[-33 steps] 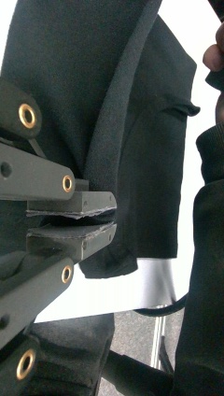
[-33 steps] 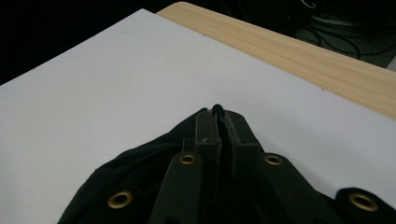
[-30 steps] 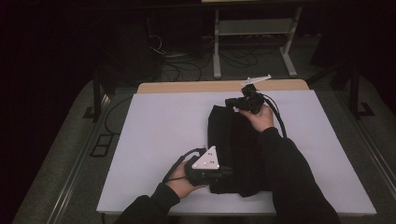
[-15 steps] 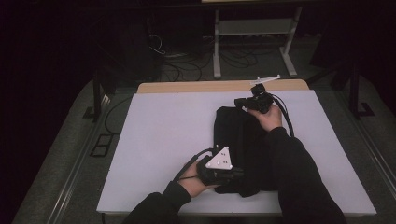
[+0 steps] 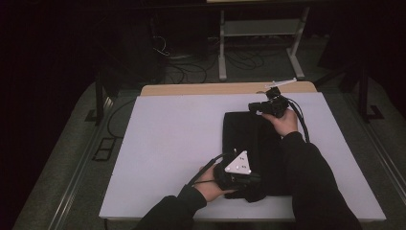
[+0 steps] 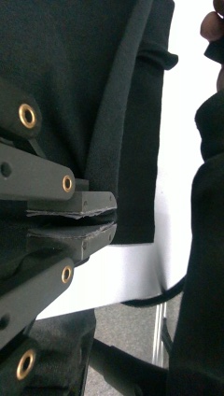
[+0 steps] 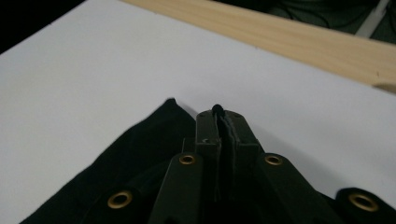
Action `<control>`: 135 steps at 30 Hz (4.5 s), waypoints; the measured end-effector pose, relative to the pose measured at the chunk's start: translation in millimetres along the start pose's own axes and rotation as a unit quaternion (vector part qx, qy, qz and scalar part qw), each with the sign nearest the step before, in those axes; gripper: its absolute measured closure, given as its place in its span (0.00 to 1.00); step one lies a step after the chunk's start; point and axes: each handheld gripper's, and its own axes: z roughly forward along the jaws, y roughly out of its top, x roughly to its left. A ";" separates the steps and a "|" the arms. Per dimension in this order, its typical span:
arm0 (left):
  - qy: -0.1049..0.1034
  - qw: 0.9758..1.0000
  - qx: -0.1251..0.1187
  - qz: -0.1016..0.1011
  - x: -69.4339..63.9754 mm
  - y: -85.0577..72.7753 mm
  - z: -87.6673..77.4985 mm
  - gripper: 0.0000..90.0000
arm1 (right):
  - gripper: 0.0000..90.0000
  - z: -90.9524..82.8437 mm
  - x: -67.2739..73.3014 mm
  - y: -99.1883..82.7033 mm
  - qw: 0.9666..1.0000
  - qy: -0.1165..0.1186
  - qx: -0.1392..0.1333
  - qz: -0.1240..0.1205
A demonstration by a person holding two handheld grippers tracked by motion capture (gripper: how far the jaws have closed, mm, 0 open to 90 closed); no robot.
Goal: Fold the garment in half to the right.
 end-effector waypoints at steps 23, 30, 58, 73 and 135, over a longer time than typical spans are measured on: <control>-0.017 1.000 0.019 0.002 -0.2 21.6 43.6 0.91 | 0.93 -15.1 -29.9 -21.6 0.999 -0.023 -0.001 0.034; -0.022 0.999 0.026 0.003 0.8 24.6 50.4 0.91 | 0.92 -16.0 -37.2 -27.0 0.999 -0.026 -0.003 0.042; -0.035 0.998 0.043 0.006 1.8 37.9 76.9 0.91 | 0.92 -24.5 -58.6 -48.6 0.995 -0.058 0.005 0.081; -0.032 0.998 0.058 0.012 2.8 45.9 89.0 0.93 | 0.61 -53.1 -58.5 -60.4 0.995 -0.057 -0.014 0.076; -0.061 0.995 0.056 -0.057 20.8 69.1 82.6 0.02 | 0.00 -136.0 -31.5 -110.5 0.996 -0.068 -0.046 0.037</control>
